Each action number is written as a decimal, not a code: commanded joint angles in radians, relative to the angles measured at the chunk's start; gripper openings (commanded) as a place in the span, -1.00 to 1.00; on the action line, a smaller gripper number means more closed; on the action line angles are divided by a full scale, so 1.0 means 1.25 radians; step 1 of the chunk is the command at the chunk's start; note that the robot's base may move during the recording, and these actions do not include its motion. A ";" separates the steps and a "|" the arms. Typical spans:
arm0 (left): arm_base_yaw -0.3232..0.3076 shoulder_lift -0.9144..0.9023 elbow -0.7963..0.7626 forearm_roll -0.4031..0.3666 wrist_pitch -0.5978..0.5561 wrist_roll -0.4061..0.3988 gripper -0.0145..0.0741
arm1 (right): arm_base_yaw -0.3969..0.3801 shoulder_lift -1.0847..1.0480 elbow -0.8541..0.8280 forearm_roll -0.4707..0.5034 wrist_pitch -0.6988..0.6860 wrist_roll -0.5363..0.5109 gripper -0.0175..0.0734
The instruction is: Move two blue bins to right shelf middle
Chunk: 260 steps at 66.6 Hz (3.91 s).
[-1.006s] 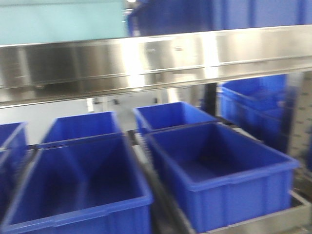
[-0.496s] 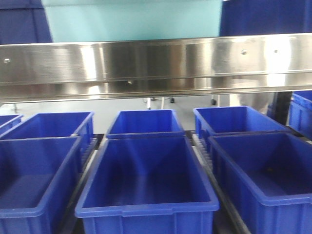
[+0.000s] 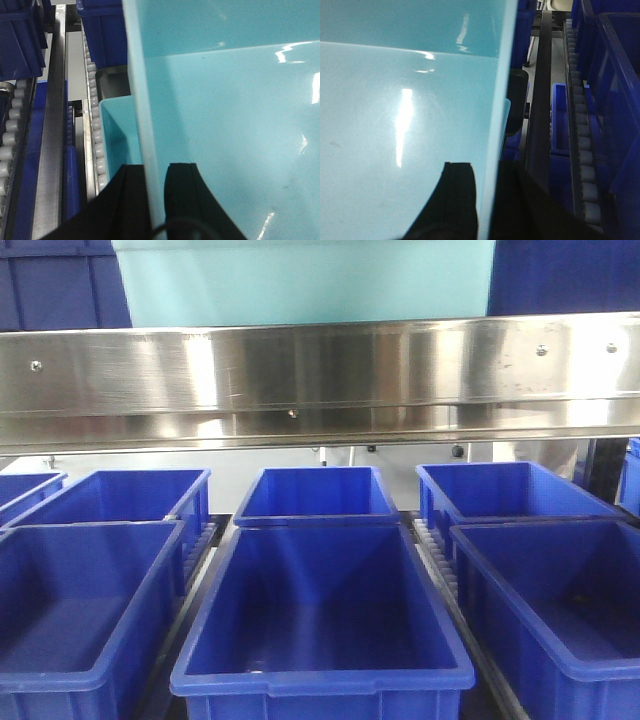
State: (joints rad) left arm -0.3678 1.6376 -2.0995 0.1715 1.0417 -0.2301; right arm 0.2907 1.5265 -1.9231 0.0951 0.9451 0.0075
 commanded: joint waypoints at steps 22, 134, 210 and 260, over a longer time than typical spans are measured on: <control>-0.003 -0.011 -0.010 -0.003 -0.035 0.010 -0.92 | -0.002 -0.010 -0.007 0.003 -0.031 -0.013 -0.95; -0.003 -0.011 -0.010 -0.003 -0.035 0.010 -0.92 | -0.002 -0.010 -0.007 0.005 -0.031 -0.013 -0.95; -0.003 0.061 -0.006 -0.022 0.108 0.010 -0.92 | -0.002 0.032 0.061 0.012 0.073 0.003 -0.95; -0.003 0.061 -0.007 -0.018 0.115 0.016 0.68 | -0.002 0.001 0.034 0.012 0.076 0.003 0.59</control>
State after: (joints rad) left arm -0.3678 1.7248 -2.0995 0.1462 1.1972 -0.2110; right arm 0.2907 1.5490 -1.8666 0.1130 1.0576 0.0190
